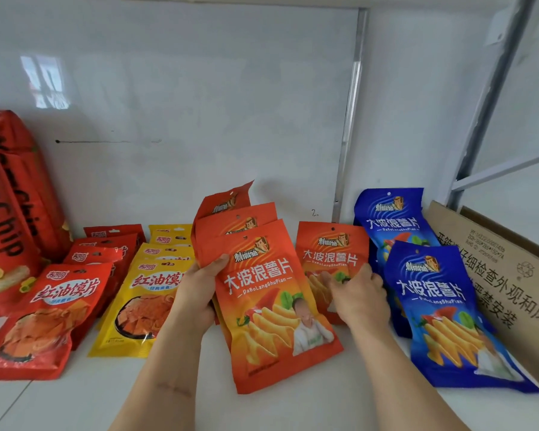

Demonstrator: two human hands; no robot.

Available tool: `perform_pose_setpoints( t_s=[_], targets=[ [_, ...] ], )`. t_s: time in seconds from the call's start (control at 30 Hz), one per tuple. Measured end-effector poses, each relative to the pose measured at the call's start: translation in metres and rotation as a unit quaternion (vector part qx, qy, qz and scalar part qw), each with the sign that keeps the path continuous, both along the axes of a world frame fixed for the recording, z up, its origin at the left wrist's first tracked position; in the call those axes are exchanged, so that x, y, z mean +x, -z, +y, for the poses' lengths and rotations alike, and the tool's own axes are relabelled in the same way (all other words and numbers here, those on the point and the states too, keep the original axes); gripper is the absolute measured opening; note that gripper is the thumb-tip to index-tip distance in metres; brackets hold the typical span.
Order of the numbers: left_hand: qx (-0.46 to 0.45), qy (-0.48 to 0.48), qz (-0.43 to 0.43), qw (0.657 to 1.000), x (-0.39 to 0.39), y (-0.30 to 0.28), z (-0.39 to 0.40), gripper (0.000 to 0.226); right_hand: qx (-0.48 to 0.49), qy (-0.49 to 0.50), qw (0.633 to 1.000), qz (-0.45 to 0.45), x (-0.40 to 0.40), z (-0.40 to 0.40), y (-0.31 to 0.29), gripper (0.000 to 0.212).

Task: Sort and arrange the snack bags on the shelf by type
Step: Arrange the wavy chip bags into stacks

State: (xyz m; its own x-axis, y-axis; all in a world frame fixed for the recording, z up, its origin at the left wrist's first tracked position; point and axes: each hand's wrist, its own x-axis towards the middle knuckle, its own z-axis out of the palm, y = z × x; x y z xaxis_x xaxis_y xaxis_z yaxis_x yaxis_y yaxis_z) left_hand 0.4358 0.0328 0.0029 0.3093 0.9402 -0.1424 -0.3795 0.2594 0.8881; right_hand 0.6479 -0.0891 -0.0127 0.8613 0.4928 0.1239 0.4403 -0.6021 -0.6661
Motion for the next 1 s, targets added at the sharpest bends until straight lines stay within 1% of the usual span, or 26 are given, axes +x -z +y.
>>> perform_pose_setpoints(
  t_s=[0.1, 0.2, 0.23, 0.33, 0.4, 0.5, 0.6, 0.7, 0.73, 0.8, 0.9, 0.93, 1.0],
  targets=[
    [-0.017, 0.001, 0.003, 1.0, -0.002, -0.001, 0.001, 0.025, 0.015, 0.006, 0.999, 0.047, 0.006, 0.007, 0.005, 0.102],
    [-0.023, -0.002, 0.008, 1.0, -0.002, 0.0, 0.002, 0.026, 0.071, -0.023, 0.996, 0.053, 0.007, 0.009, 0.007, 0.098],
    [-0.023, -0.004, 0.01, 1.0, -0.002, 0.0, 0.003, 0.025, 0.09, -0.029, 0.995, 0.036, 0.007, 0.007, 0.004, 0.098],
    [-0.02, -0.019, 0.014, 1.0, -0.003, 0.0, 0.004, 0.021, 0.113, -0.03, 0.992, -0.055, 0.009, -0.006, -0.015, 0.101],
    [-0.007, -0.035, 0.015, 0.999, -0.003, 0.001, 0.006, 0.02, 0.142, -0.028, 0.984, -0.102, 0.015, -0.018, -0.029, 0.098],
    [0.026, -0.061, 0.027, 0.997, -0.002, 0.0, 0.007, 0.023, 0.197, -0.031, 0.974, -0.109, 0.024, -0.036, -0.043, 0.093],
    [0.046, -0.091, 0.049, 0.994, 0.001, -0.001, 0.008, 0.027, 0.233, -0.069, 0.968, -0.062, 0.03, -0.051, -0.046, 0.089],
    [0.053, -0.109, 0.051, 0.991, 0.006, -0.005, 0.008, 0.017, 0.274, -0.137, 0.952, 0.012, 0.028, -0.057, -0.041, 0.07],
    [0.055, -0.11, 0.051, 0.991, 0.008, -0.007, 0.007, 0.015, 0.286, -0.158, 0.944, 0.052, 0.028, -0.059, -0.037, 0.065],
    [0.056, -0.104, 0.044, 0.992, 0.011, -0.009, 0.006, 0.018, 0.312, -0.183, 0.924, 0.124, 0.026, -0.063, -0.032, 0.062],
    [0.047, -0.094, 0.029, 0.994, 0.012, -0.011, 0.004, 0.024, 0.359, -0.228, 0.876, 0.226, 0.026, -0.072, -0.031, 0.055],
    [0.045, -0.09, 0.026, 0.995, 0.011, -0.011, 0.003, 0.025, 0.345, -0.26, 0.866, 0.251, 0.022, -0.073, -0.032, 0.053],
    [0.031, -0.076, 0.011, 0.997, 0.012, -0.011, 0.0, 0.029, 0.258, -0.328, 0.872, 0.255, 0.011, -0.07, -0.026, 0.058]
  ],
)
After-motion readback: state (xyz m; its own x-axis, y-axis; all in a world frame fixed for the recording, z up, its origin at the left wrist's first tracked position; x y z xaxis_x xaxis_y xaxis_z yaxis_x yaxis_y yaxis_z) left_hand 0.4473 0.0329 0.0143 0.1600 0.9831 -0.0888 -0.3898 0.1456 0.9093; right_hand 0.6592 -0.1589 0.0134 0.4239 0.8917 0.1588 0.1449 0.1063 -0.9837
